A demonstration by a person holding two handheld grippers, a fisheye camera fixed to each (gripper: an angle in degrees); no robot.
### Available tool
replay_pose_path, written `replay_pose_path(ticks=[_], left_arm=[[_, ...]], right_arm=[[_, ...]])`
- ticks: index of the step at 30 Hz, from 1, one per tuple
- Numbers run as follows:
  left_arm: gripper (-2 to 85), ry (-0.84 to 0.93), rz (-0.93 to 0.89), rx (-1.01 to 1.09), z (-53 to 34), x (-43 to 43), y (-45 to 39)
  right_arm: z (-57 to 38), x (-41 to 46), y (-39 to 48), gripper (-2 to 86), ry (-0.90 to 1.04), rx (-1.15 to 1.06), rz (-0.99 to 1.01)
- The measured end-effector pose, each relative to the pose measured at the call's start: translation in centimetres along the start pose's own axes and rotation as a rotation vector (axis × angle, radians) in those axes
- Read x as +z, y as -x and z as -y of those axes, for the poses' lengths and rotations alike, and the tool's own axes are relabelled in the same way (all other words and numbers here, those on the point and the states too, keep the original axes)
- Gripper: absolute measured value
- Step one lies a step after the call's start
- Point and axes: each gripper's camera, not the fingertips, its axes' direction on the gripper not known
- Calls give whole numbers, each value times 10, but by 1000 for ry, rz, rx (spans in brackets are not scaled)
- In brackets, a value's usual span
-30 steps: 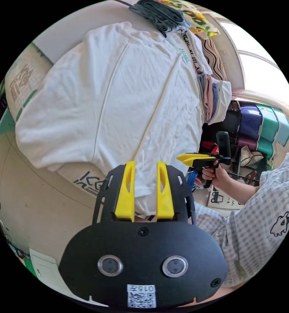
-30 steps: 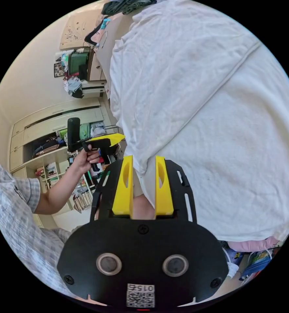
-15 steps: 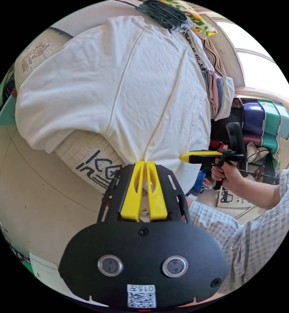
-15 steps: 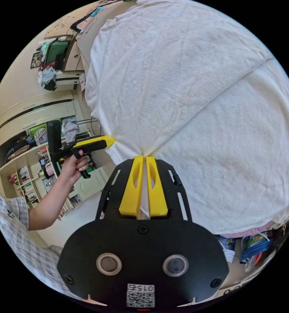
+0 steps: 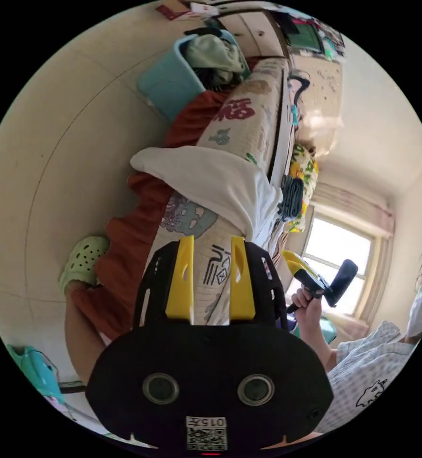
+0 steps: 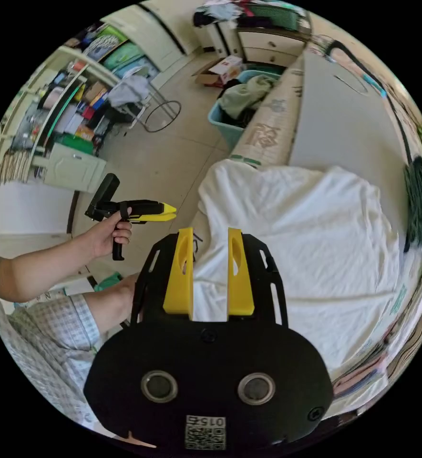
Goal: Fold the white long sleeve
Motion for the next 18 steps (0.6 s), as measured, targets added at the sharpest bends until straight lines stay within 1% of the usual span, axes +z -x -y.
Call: replay_pose_path(ticks=[1,2,3,4,5,7,9,12,16,18], left_arm=[[117,-24,-37,-43,3,-6,8],[122,-75,-117,-130,7,-17,25],[132,-125,-194,-220,11,-25,40],[138,-147,-230,-265,12,-28,48],[152,-178,-292,-339,17,-31,60],[164,-196,-351,-405,26,-32,70],[178,-192,-394,-469,41,-32,76],[192,-209,-483,-513,63,-36,73],[197,-189,-520,-493,94,-47,53],[195,-172,-535,-465,110,-59,35]], right_arm=[[30,27,19,112,74,-103,-58],[51,55,34,112,148,-187,-105],[59,69,40,109,188,-217,-113],[70,96,47,102,273,-250,-114],[77,117,48,77,340,-250,-154],[80,125,49,41,321,-252,-211],[81,127,46,21,313,-208,-162],[75,114,42,8,246,-158,-45],[55,91,40,4,205,-159,41],[48,86,32,2,197,-125,76]])
